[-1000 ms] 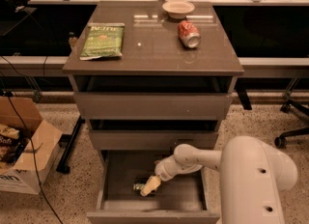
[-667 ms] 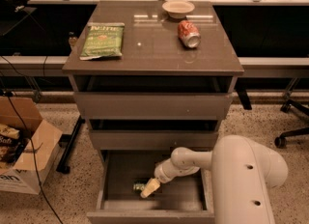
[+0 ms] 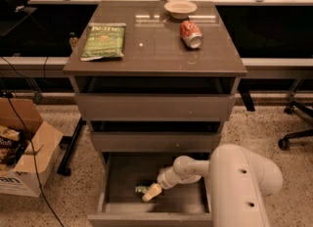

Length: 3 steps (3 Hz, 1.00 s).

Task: Pick green can from bottom drawer and place on counter

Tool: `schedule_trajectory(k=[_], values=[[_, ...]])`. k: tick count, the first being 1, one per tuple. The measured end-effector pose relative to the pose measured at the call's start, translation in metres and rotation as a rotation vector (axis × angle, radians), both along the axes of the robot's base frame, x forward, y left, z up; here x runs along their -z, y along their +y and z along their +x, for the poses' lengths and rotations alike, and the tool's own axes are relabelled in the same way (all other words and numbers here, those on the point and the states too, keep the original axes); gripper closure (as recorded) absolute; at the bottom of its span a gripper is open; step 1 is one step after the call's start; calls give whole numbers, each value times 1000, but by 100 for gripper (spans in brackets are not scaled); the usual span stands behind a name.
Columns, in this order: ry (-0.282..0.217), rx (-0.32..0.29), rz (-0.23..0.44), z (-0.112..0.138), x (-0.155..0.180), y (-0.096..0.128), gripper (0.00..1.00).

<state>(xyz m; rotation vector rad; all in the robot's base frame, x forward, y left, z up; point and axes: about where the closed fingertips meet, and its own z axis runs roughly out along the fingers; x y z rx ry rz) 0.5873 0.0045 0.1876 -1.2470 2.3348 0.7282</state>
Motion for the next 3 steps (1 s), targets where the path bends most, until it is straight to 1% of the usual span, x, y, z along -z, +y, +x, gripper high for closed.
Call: schedule_trajectory(k=[1,2,3], values=[[26,44,7,1,21,-2,0],[68,64,24,-4,44,5,0],[95,53,41,-10,55,15,0]])
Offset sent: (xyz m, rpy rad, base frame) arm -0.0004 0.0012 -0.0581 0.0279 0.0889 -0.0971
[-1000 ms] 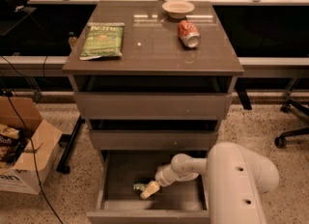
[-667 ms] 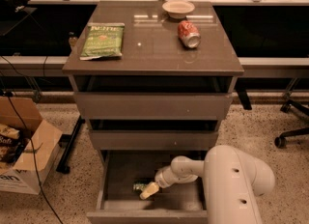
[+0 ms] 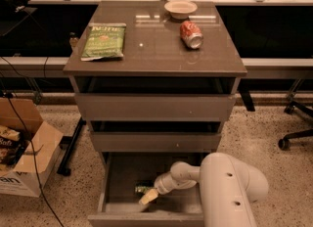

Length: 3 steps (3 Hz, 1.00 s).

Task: Pick green can from bottom drawer and place on counter

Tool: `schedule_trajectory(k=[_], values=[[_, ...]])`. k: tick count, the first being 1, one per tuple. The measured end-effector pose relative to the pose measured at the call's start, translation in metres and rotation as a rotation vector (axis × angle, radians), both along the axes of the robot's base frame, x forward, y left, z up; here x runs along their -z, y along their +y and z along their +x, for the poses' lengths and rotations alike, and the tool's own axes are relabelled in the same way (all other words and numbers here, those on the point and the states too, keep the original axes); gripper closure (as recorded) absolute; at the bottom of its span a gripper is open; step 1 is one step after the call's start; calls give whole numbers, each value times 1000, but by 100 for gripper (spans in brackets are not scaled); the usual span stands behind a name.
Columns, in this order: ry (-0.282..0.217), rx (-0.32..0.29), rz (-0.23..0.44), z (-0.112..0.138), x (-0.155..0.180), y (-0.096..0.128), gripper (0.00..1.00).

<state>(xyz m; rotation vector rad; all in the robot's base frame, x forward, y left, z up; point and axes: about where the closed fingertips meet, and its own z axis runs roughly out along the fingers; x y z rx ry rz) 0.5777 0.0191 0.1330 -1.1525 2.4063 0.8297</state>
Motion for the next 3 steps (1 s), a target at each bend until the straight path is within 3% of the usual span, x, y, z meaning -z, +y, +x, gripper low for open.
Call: schedule_trajectory(k=[1,2,3], values=[[26,-17,15,-6,9,9,19],[31,-21,18,-8,9,12,50],[31,-22,18,-8,9,12,73]])
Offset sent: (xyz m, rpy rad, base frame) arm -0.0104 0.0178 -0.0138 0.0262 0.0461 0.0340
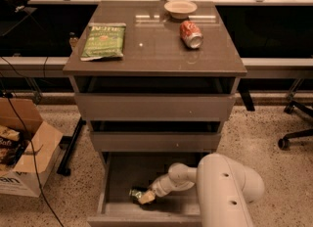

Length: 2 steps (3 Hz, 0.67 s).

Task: Pick green can from bottom drawer and place on counter

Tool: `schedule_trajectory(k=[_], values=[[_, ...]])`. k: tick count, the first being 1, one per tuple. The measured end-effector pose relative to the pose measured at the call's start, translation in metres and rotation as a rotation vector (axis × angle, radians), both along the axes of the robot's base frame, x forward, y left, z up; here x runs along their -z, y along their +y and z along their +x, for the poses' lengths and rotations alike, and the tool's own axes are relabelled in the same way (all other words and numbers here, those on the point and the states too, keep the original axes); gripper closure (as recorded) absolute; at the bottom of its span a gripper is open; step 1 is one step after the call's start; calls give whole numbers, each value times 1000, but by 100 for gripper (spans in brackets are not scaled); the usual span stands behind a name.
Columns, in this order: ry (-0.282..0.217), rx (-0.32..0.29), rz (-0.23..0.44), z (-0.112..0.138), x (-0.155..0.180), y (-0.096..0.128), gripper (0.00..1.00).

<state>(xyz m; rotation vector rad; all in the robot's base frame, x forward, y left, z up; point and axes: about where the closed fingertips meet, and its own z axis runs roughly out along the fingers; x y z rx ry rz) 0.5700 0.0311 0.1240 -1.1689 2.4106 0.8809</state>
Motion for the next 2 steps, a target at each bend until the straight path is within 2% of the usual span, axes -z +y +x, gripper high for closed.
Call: schedule_trajectory(k=[1,2], values=[[-23,-11,3,-1,-16,4,96],[-75,-11,13,1,-54,5,100]])
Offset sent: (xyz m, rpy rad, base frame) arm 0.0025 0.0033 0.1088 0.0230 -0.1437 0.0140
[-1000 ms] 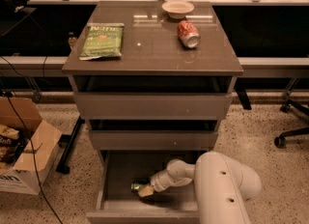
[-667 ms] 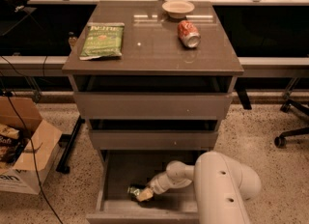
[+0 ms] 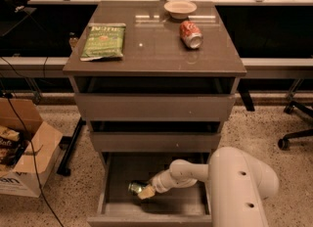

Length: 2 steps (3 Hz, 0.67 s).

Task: Pick green can from bottom drawer and place on counter

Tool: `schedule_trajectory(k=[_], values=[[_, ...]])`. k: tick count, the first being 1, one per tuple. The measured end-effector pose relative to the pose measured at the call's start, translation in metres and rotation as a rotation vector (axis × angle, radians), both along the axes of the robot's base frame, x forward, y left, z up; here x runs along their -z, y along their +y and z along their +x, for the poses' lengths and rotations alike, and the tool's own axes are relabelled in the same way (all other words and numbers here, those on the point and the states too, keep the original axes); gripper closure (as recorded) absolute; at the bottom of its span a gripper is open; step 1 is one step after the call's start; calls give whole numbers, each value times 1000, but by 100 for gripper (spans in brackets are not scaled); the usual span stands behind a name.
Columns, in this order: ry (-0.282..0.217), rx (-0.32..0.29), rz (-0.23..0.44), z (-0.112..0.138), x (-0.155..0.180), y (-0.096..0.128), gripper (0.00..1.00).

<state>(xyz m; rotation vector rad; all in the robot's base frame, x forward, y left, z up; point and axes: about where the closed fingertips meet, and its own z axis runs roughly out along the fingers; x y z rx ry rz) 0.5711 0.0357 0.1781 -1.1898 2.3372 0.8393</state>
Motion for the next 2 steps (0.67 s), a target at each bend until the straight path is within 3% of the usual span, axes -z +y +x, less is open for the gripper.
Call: schedule_trajectory(k=[1,2], values=[[-39,-35,37,-3,-49,0,100],[-46,-123,62,-18,-95,-2,100]])
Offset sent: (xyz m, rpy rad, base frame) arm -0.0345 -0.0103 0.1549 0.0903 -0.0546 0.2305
